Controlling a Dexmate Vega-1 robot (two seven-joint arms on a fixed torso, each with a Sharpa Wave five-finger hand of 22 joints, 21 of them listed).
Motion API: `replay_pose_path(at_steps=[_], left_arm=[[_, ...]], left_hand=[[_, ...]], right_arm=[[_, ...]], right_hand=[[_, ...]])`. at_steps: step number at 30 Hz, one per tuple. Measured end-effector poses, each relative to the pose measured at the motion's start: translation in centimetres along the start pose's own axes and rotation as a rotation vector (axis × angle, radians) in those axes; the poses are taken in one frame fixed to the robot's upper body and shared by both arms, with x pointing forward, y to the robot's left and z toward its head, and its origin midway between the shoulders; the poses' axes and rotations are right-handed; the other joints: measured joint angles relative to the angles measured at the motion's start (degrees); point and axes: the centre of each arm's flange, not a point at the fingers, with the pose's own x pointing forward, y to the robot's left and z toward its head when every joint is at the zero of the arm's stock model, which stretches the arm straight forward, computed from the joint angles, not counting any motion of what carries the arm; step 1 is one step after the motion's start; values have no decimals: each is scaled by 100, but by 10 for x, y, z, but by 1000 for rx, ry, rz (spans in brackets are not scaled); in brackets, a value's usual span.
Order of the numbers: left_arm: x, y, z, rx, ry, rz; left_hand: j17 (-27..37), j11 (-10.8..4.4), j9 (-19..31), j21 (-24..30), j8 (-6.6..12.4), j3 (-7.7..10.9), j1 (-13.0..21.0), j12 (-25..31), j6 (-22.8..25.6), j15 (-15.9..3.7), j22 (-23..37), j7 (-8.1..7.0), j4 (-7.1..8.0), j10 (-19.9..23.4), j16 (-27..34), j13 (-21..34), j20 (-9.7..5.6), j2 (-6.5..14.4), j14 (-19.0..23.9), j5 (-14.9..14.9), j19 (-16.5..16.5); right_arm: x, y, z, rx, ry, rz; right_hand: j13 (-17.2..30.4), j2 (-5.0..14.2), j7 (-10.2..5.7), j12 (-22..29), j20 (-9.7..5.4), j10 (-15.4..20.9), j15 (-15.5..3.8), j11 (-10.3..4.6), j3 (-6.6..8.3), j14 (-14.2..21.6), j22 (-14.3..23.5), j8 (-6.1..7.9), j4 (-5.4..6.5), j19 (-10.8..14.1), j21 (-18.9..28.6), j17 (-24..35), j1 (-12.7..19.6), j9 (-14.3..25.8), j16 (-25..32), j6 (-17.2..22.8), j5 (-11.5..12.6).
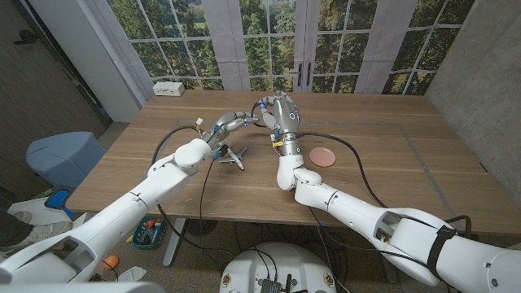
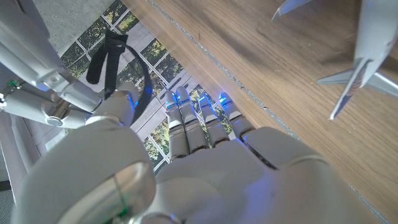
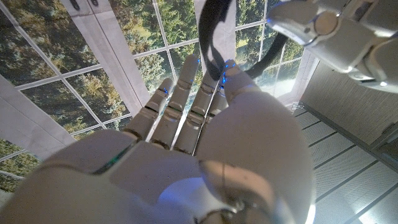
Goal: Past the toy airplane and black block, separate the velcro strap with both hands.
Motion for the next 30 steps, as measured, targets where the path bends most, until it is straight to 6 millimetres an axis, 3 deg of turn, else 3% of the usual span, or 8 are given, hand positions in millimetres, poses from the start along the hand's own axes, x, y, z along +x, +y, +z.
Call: replay_pose_path(at_steps=[5,10,14,21,25,30], left_arm=[[1,-1,1,-8,-5,9],[1,-1,2,-13,-9,27],[0,-1,1,-10,-10,53],[-3,0,4,18,-17,97],[-5,1,6,42,-13,123],[-6,4,3,75,7,151]], left_hand=[[8,-54,3,11,20,119,196,153,302,-5,0,-51,-40,324,115,123,52,621,163,18,142],[99,-111,3,202,174,371,416,357,988,-19,44,-105,30,897,382,265,17,968,569,18,490],[184,-54,3,346,194,531,519,484,1322,-31,63,-83,85,1225,607,347,-98,972,897,17,707],[403,10,-4,658,154,589,773,668,1587,-72,139,-27,20,1667,1059,490,-286,943,1516,17,1145],[667,86,-2,890,150,599,991,872,1644,-112,211,-23,-18,1975,1409,663,-320,966,1876,16,1318],[852,88,27,1034,103,599,1113,1034,1655,-133,262,-13,-18,2122,1582,807,-309,998,1975,16,1390]], right_arm=[[-1,-2,1,8,-5,-4],[-2,-3,2,12,-8,-6],[-2,-4,2,14,-9,-7],[-3,-5,1,13,-7,-9],[-3,-5,-2,4,-5,-11],[-2,-5,-5,-16,-5,-15]], right_hand=[[0,0,0,-1,0,0,0,0,0,0,0,-1,0,0,0,27,0,2,-20,0,0],[-1,0,0,-5,0,0,0,0,0,0,0,-2,0,0,24,53,0,2,-41,-1,0],[-1,0,0,-5,0,0,0,0,0,0,0,-7,0,1,23,63,0,2,-41,-1,0],[45,0,-12,-22,0,0,0,0,2,0,0,-8,3,1,23,79,0,2,-85,11,0],[71,0,-12,-27,33,0,0,-1,26,0,-1,-8,26,-32,23,79,0,1,-127,10,-1],[89,0,-11,-32,33,0,0,-1,43,0,-1,-9,9,-32,45,107,0,0,-129,9,-1]])
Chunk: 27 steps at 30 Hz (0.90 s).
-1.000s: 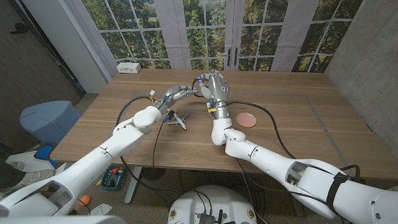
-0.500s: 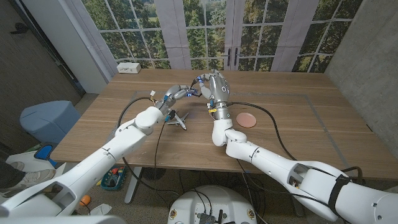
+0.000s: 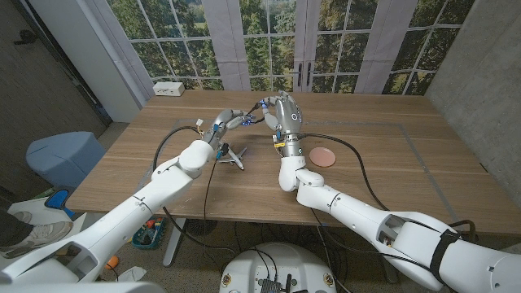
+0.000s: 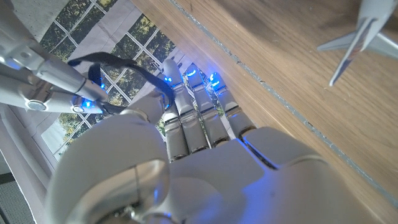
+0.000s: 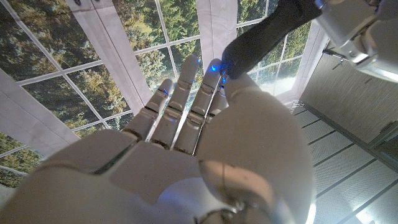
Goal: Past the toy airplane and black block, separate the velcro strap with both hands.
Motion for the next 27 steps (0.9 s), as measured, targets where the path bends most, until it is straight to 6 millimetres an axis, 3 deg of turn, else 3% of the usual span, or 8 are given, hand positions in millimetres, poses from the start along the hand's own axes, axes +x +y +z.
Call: replay_pose_path(at_steps=[8,16,21,24,27], left_arm=[[-2,5,7,-3,-5,7],[0,9,3,-60,6,-3],[1,12,1,-111,5,-16],[2,12,0,-134,2,-22],[2,13,0,-149,-2,-27]], left_hand=[[143,210,81,158,-50,49,153,235,41,-12,78,147,3,198,111,211,103,3,162,29,18],[267,343,242,372,-75,128,265,531,80,-72,189,187,35,313,177,477,206,-14,340,28,39],[306,371,327,466,-93,152,284,622,109,-71,215,216,58,341,217,597,206,-18,378,28,39],[314,371,364,497,-102,169,285,675,109,-71,242,216,40,341,217,649,206,-18,378,28,39],[314,371,395,521,-97,193,293,676,109,-70,242,216,64,341,217,690,206,-10,378,27,39]], right_arm=[[-1,1,-7,-28,0,2],[-3,2,-11,-53,-20,23],[-5,4,-14,-69,-38,46],[-5,5,-15,-80,-45,59],[-5,6,-16,-88,-47,65]], right_hand=[[40,0,1,-2,0,-12,2,-12,8,2,0,-20,-8,0,4,26,0,-2,-41,-1,-2],[55,0,-43,-4,0,-32,-11,-32,39,52,0,-20,-23,1,43,54,0,4,-88,-45,23],[80,-14,-224,-53,-1,-193,-6,-193,55,-1,0,-186,-40,1,43,124,-2,20,-211,-392,23],[165,-250,-275,-176,65,-342,31,-398,25,-203,0,-310,38,-61,43,132,-161,31,-364,-695,18],[190,-355,-325,-313,165,-692,69,-379,-49,-345,0,-463,112,-81,43,131,-371,34,-498,-1049,-30]])
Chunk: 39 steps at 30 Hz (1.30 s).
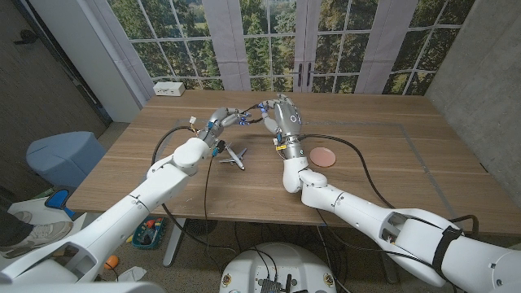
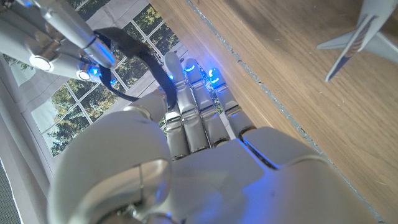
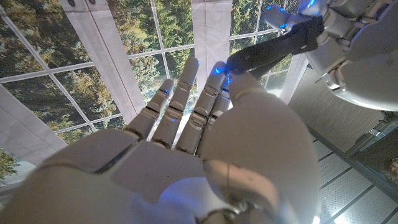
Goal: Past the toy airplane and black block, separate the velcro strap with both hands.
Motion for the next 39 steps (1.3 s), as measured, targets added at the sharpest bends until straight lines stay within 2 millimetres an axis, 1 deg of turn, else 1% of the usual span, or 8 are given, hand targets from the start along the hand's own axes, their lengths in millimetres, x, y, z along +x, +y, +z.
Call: replay_pose_path(at_steps=[3,6,13,16,21,24,27,39], left_arm=[[0,0,0,-13,-5,-6],[0,0,1,-21,-9,-11],[1,1,2,-25,-13,-21],[2,0,3,-24,-14,-27],[2,-1,3,-20,-15,-31],[2,-2,3,-17,-15,-32],[2,-1,3,-8,-17,-27],[-4,-2,10,105,3,44]], left_hand=[[0,22,33,0,15,0,0,57,-1,0,28,1,0,-22,-7,42,-15,0,0,0,-15],[0,29,65,43,17,0,0,83,-1,1,28,1,1,-29,-23,75,-42,0,-1,0,-41],[26,29,117,88,16,0,0,127,-9,2,53,10,1,-30,-45,152,-10,0,-2,-1,-72],[26,50,143,106,16,0,0,127,-10,4,53,10,1,-50,-53,178,-35,0,-4,-1,-96],[31,39,189,133,15,24,0,172,-10,-10,80,10,24,-103,-68,224,-53,-1,-36,-5,-114],[54,39,199,166,15,24,-1,172,-10,-11,80,10,24,-103,-68,253,-53,-1,-37,-10,-114],[54,39,217,187,7,24,-1,210,-10,-3,90,10,24,-103,-68,284,-32,-1,-45,-10,-135],[47,-55,289,296,-34,40,-2,216,-10,7,115,10,41,-200,-108,333,-32,-3,-55,-11,-135]], right_arm=[[0,1,-1,-15,-2,12],[0,2,-1,-26,-1,19],[1,2,0,-44,12,31],[2,2,1,-48,19,31],[2,2,2,-43,32,26],[3,1,1,-37,40,20],[4,1,0,-34,46,15],[8,-3,-9,-11,79,-31]], right_hand=[[0,-92,-36,-174,82,-390,29,60,-56,-93,0,-179,56,-82,0,0,-281,-10,-159,-364,-17],[-79,-148,-30,-332,173,-628,13,118,-113,-151,0,-270,113,-132,0,-7,-542,-21,-262,-524,-17],[-219,-148,33,-481,205,-731,23,206,-198,-160,0,-311,198,-164,0,74,-799,-21,-262,-621,-17],[-355,-50,110,-456,178,-275,18,190,-108,-34,0,-172,139,-137,19,174,-836,-21,-185,-200,-17],[-535,364,46,-324,-49,566,-57,87,114,419,0,113,-19,90,134,350,-542,-41,14,600,-17],[-612,458,28,-324,-162,801,-102,51,152,604,0,157,-39,203,176,415,-542,-51,80,775,-18],[-675,472,9,-324,-219,847,-152,45,174,693,0,157,-16,261,196,407,-554,-74,80,815,-19],[-755,562,145,-395,-154,907,-172,105,277,714,0,156,-120,277,241,355,-478,-82,25,883,-14]])
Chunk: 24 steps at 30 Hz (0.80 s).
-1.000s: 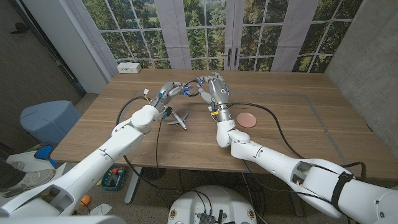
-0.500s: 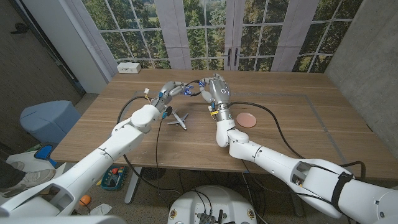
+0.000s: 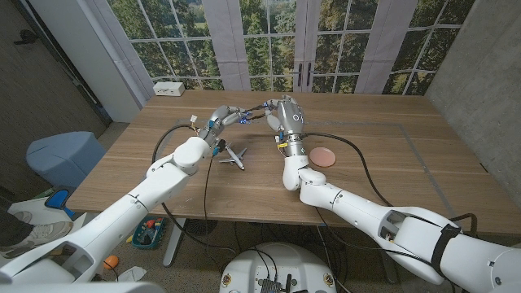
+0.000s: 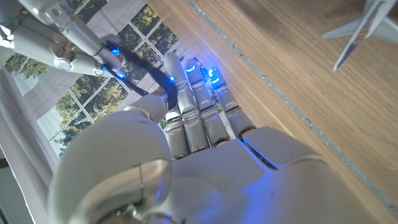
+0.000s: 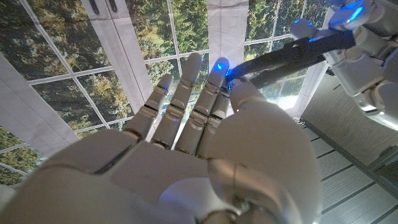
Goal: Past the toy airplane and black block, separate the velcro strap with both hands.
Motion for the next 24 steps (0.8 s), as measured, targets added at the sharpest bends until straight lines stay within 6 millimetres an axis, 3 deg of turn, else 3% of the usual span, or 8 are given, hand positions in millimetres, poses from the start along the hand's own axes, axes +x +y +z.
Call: replay_pose_path(at_steps=[5,6,16,21,22,24], left_arm=[[-1,10,-13,89,68,77],[-6,0,4,97,37,68],[-11,2,7,192,81,137],[-12,7,1,231,111,164],[-13,0,14,221,83,152],[-14,-1,16,227,83,156]], left_hand=[[-7,-54,23,83,-45,16,0,4,0,-2,18,0,16,-24,-25,-37,-43,-1,2,1,43],[-9,-63,25,88,-50,16,0,4,0,-11,18,-1,16,-15,-25,-43,-42,-1,11,9,43],[5,-95,-14,150,-102,22,-33,-30,33,-32,17,-34,22,16,-25,-90,-93,-33,35,12,33],[5,-93,-34,170,-124,22,-33,-51,34,-31,17,-33,22,14,-66,-90,-93,-33,35,12,33],[5,-90,-34,170,-139,22,-33,-51,32,-31,17,-32,22,11,-66,-106,-93,-33,35,12,33],[2,-92,-35,182,-155,22,-33,-74,20,-28,17,-20,22,-28,-66,-118,-80,-33,32,12,19]], right_arm=[[3,-2,-9,-27,23,-19],[3,-3,-7,-3,15,-31],[7,-9,-20,-3,45,-69],[6,-12,-29,-6,81,-79],[7,-12,-22,0,32,-82],[6,-13,-23,1,36,-85]], right_hand=[[26,-30,0,0,0,0,0,0,0,0,0,0,0,0,0,-2,77,0,-34,0,0],[27,-22,0,0,0,0,0,0,0,0,0,0,0,0,0,-2,84,-1,-34,0,0],[45,-20,31,1,-2,62,0,62,25,0,0,1,-25,-1,0,-1,94,-6,-82,30,0],[5,-115,25,0,-23,122,10,71,47,9,0,45,-47,-22,0,16,189,-7,-82,118,-1],[-11,-115,28,-20,-23,165,12,61,47,11,0,45,-47,-22,0,15,188,-9,-82,159,-1],[-56,-145,-4,-42,-23,224,11,43,47,11,0,45,-48,-22,38,15,218,-26,-113,229,-3]])
